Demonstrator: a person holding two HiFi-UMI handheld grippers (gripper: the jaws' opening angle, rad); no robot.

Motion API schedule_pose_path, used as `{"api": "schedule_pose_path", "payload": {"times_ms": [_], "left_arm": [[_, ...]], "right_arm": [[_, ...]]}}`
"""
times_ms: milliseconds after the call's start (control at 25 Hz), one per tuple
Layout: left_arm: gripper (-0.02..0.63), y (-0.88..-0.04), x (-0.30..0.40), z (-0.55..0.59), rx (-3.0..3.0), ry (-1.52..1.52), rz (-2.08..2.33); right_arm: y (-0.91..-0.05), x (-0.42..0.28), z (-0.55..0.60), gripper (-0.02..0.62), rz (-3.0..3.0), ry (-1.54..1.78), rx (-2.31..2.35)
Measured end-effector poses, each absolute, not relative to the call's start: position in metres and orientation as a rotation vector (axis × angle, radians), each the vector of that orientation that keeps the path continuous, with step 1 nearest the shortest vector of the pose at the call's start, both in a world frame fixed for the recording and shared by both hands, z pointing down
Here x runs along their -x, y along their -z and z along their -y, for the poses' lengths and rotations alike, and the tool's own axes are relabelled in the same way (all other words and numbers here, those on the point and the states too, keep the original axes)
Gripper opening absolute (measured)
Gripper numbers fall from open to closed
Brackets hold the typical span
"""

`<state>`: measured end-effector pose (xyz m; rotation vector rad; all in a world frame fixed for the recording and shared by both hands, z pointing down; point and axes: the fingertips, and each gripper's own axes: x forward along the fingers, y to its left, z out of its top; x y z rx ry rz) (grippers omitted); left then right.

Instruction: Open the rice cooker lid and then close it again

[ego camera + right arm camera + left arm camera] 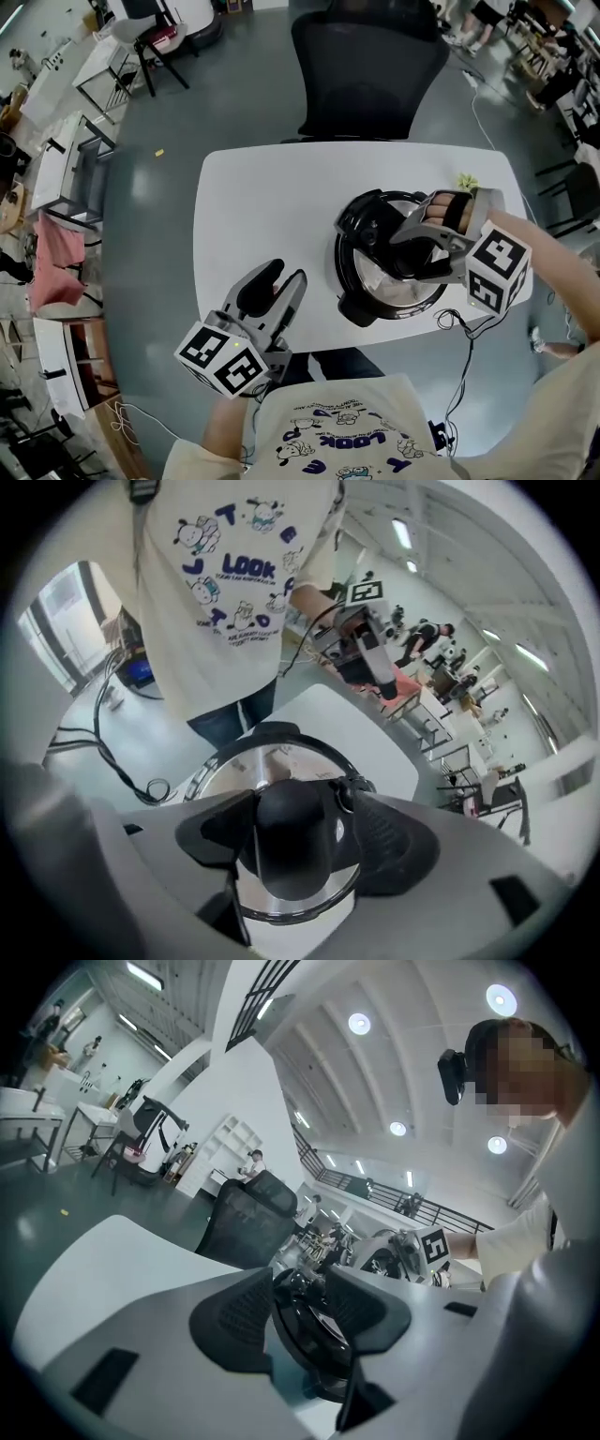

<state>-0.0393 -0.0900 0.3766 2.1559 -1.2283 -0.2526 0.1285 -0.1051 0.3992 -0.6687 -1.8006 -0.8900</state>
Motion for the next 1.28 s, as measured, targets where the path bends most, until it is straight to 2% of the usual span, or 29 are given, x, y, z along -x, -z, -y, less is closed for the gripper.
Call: {"api": "schedule_pose_path", "payload": {"times_ms": [120,200,440,760,1000,1280], "left_arm": [[0.187,-0.371,0.044,0.101,-2.166,0.24,1.276],[0.184,-0.367,0.048,0.106,-2.166,0.233,1.309],[0.124,-0.346,0.052,0.114,-2.251,0.123,1.424],[0.05,-0.315,0.049,0.125,-2.321,0.059,1.586],[0.02,-0.292,0.045,0.127,-2.353,0.04,1.705],[0.014,-0.273,0.03,0.116,-2.399,0.006,1.781]], "right_arm": [[-0.385,-0.125,0.11,0.333,1.983,0.746,0.526],[-0.37,-0.117,0.114,0.264,2.15,0.633,0.391],[-0.306,-0.1,0.134,0.177,2.647,0.286,-0.162],[-0.259,-0.135,0.157,0.03,2.898,-0.001,-0.965],[-0.238,-0.168,0.15,0.015,2.799,0.018,-1.44],[-0.241,-0.186,0.126,0.015,2.625,0.07,-1.729]]}}
